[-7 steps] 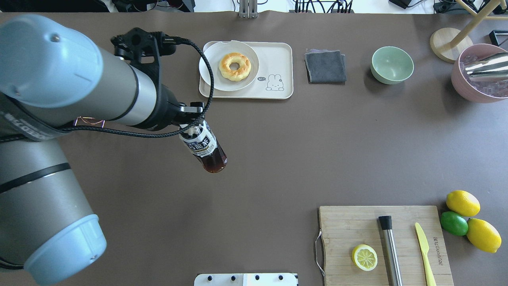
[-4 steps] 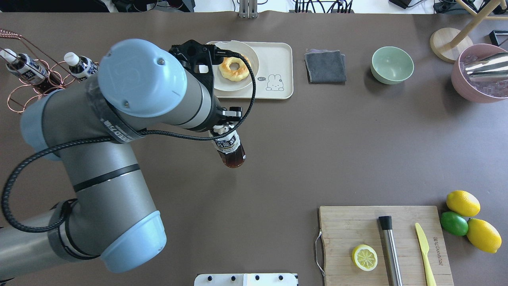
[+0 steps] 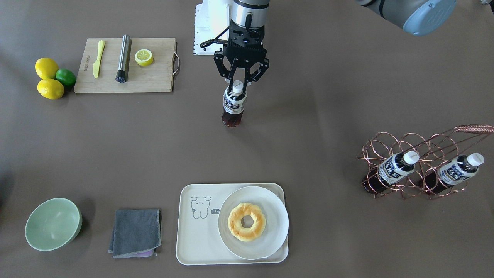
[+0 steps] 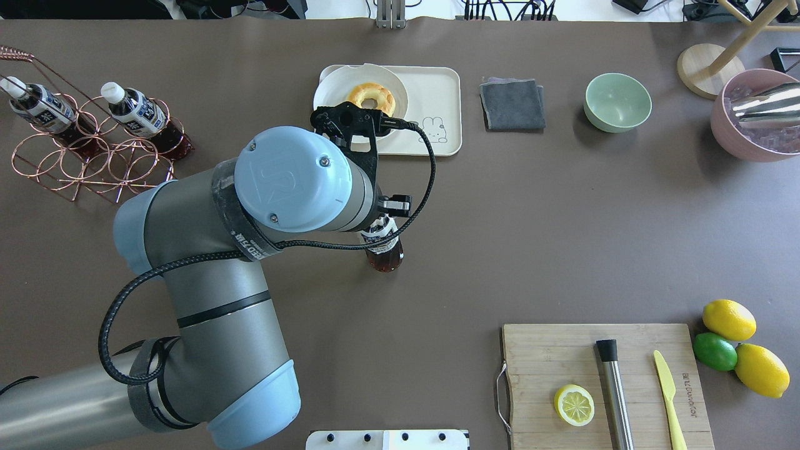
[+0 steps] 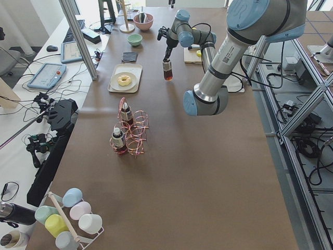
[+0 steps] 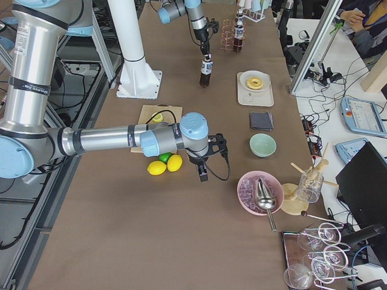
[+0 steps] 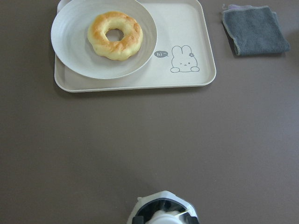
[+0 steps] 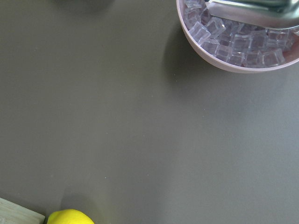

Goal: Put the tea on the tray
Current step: 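Lower the held bottle onto the table in front of the tray, open left gripper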

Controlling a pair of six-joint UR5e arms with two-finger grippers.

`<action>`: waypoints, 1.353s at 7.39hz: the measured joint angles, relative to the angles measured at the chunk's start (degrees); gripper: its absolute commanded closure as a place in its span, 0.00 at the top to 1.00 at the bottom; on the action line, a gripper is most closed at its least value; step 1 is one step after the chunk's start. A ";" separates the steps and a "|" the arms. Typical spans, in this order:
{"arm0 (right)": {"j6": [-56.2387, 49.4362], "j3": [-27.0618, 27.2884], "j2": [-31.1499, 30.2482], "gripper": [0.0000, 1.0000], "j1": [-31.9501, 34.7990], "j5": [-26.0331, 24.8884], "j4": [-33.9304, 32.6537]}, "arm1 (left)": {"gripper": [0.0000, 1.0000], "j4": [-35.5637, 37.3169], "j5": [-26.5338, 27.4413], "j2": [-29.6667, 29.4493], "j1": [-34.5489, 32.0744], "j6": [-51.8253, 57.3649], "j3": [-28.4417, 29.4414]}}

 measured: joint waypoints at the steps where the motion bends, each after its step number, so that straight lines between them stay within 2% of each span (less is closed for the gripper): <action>1: 0.00 -0.06 -0.02 1.00 -0.01 1.16 0.27 | 0.00 -0.09 0.23 0.12 0.20 -0.05 0.08; 4: -0.04 -0.62 -0.04 1.00 -0.10 2.16 0.35 | 0.00 -0.17 0.50 0.23 0.86 -0.21 0.09; 5: -0.12 -0.76 0.10 1.00 -0.24 2.22 0.34 | 0.34 -0.26 1.75 0.25 1.28 -0.25 0.08; 6: -0.28 -0.85 0.30 1.00 -0.62 2.17 0.34 | 0.53 -0.49 2.75 0.57 1.91 -0.30 0.04; 7: -0.25 -1.01 0.46 1.00 -1.08 2.15 0.40 | 0.56 -1.15 3.29 1.01 2.34 -0.37 -0.06; 8: -0.13 -0.99 0.52 1.00 -1.34 2.20 0.61 | 0.80 -1.52 3.52 1.39 2.53 -0.42 -0.08; 9: 0.00 -0.98 0.56 1.00 -1.40 2.26 0.92 | 0.94 -1.66 3.57 1.58 2.55 -0.47 -0.19; 10: 0.27 -0.94 0.94 1.00 -1.50 2.22 1.10 | 0.96 -1.70 3.59 1.60 2.56 -0.50 -0.52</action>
